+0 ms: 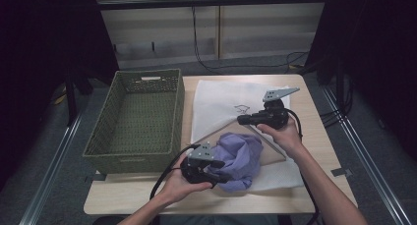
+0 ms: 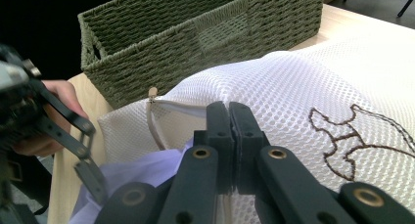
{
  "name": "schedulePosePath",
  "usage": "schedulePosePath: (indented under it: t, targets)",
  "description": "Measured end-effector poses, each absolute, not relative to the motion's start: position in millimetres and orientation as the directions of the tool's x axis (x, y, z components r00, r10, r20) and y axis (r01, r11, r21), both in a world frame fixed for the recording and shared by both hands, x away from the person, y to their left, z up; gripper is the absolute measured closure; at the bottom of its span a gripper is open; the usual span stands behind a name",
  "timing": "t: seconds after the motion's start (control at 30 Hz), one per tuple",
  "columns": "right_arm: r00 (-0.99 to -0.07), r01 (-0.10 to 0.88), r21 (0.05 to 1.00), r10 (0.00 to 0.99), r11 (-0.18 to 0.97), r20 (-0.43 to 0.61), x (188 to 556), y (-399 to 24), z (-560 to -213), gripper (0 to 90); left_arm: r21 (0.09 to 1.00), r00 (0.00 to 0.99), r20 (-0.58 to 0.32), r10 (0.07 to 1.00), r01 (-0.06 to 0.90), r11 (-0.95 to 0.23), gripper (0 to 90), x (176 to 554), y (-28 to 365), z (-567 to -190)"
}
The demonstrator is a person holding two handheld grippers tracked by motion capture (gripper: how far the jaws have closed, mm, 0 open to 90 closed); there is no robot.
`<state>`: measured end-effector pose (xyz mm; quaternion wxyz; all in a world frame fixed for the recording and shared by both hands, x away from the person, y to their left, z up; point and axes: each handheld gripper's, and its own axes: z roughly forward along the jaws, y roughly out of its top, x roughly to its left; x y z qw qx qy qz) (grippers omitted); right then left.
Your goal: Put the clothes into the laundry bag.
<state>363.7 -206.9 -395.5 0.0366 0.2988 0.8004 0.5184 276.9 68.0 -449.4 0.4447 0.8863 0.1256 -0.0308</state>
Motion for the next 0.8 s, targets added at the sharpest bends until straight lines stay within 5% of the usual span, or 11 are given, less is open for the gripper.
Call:
schedulePosePath:
  t: [0.53,0.8]
  targets:
    - [-0.826,0.453,0.840,0.494,0.298,0.271,364,-203,-402,88.9,0.677,0.978,-0.136,0.159,0.209,-0.706,27.8,271,45,-480]
    - [-0.828,0.459,0.834,0.489,0.308,0.275,365,-202,-406,88.9,0.661,0.979,-0.124,0.159,0.201,-0.723,28.1,272,41,-489]
